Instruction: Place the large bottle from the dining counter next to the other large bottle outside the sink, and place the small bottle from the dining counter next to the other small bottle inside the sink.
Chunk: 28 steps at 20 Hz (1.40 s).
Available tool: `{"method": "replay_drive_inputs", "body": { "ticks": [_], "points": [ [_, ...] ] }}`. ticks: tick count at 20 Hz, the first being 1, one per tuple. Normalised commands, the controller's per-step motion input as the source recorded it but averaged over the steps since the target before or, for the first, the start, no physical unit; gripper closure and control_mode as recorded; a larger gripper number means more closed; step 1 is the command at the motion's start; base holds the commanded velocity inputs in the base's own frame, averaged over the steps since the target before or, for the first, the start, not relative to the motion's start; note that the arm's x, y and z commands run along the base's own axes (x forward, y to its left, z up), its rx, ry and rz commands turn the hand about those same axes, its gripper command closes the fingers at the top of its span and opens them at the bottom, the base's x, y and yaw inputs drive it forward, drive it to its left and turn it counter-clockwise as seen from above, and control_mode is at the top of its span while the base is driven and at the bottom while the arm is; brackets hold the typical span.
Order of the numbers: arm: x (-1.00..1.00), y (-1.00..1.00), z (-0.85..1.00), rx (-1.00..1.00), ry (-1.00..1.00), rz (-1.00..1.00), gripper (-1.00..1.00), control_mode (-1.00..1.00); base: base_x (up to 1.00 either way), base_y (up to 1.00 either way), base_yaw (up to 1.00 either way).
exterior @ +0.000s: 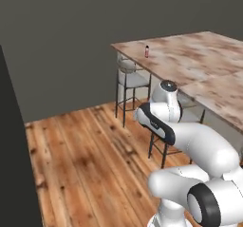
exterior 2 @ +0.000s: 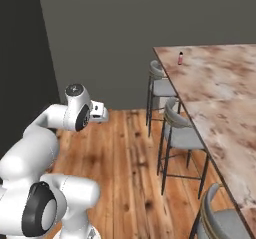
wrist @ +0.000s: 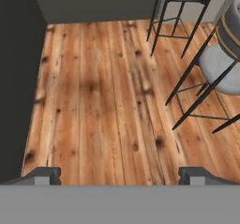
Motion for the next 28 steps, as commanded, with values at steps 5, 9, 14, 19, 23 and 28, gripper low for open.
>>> {"method": "replay_drive_inputs", "body": {
  "ticks": [5, 9, 14, 19, 23, 28],
  "points": [
    [0.0, 0.0, 0.0, 0.0, 0.0, 0.0, -1.0, 1.0, 1.0, 0.54, -0.35],
    [0.0, 0.0, 0.0, 0.0, 0.0, 0.0, -1.0, 1.0, 1.0, 0.6, -0.36],
    [0.0, 0.0, 0.0, 0.0, 0.0, 0.0, -1.0, 1.0, 0.99, 0.72, -0.35],
    [0.0, 0.0, 0.0, 0.0, 0.0, 0.0, -1.0, 1.0, 0.98, 0.69, -0.35],
    [0.0, 0.0, 0.0, 0.0, 0.0, 0.0, -1.0, 1.0, 0.92, 0.72, -0.35],
    [0.0, 0.0, 0.0, 0.0, 0.0, 0.0, -1.0, 1.0, 0.73, 0.73, -0.36]
  ]
}}
